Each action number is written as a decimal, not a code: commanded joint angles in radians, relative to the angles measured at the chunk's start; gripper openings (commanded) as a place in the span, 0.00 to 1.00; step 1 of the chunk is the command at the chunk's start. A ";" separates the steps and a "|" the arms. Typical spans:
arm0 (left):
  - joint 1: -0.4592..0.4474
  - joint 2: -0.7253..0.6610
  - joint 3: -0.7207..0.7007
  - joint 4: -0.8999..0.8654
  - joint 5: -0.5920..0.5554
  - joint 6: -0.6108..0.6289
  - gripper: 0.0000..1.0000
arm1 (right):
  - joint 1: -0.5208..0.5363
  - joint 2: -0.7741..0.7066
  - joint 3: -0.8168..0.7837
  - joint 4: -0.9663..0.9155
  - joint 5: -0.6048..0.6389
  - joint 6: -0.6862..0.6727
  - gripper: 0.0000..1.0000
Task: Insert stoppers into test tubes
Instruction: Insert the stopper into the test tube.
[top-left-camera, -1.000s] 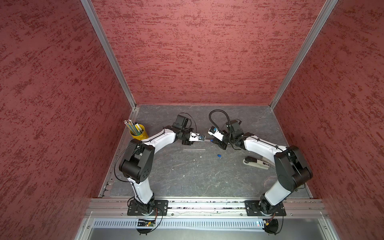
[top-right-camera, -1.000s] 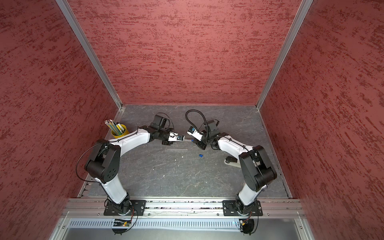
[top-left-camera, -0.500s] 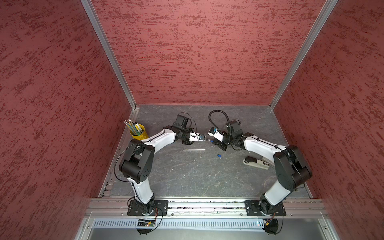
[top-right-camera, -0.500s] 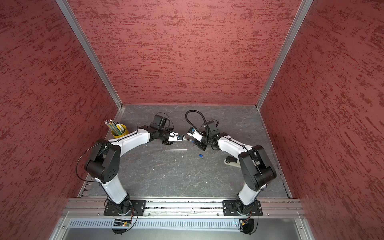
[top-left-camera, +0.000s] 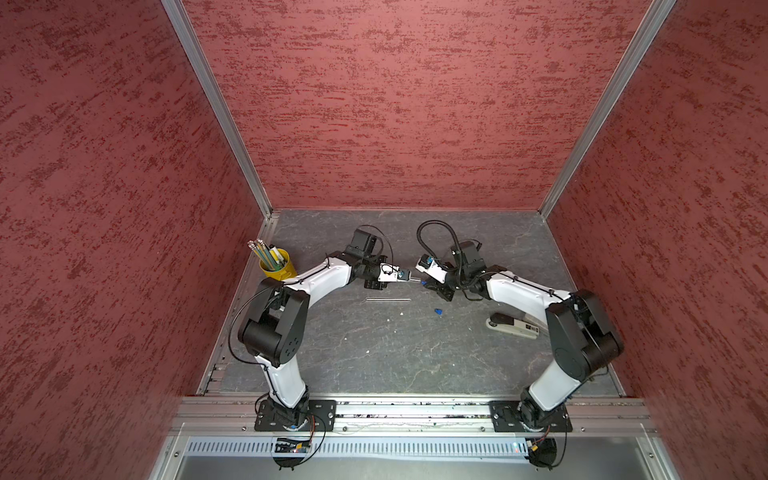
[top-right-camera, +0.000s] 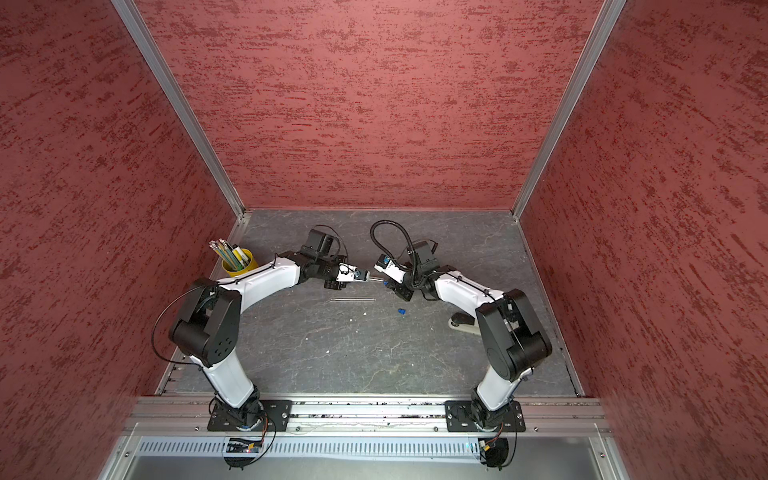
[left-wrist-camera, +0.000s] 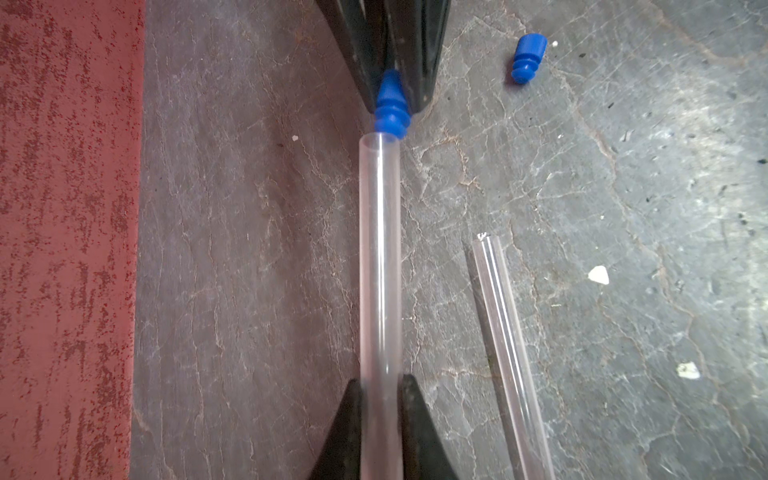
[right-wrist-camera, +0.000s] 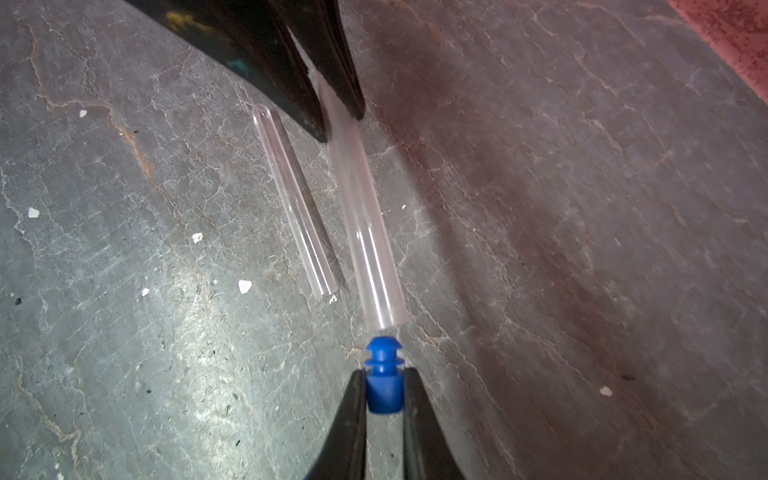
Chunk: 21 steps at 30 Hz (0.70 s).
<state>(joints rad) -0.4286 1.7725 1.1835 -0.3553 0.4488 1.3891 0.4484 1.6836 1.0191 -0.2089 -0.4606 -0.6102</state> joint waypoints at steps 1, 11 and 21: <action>-0.006 -0.019 -0.013 0.012 0.027 0.010 0.16 | 0.006 0.011 0.029 0.011 -0.016 -0.002 0.14; -0.007 -0.016 -0.015 0.009 0.019 0.017 0.15 | 0.006 0.002 0.025 0.020 -0.013 -0.002 0.14; -0.007 -0.015 -0.013 0.011 0.020 0.020 0.15 | 0.006 0.001 0.024 0.022 -0.002 -0.004 0.14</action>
<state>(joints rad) -0.4286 1.7725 1.1778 -0.3435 0.4511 1.3972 0.4480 1.6875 1.0195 -0.2062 -0.4595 -0.6098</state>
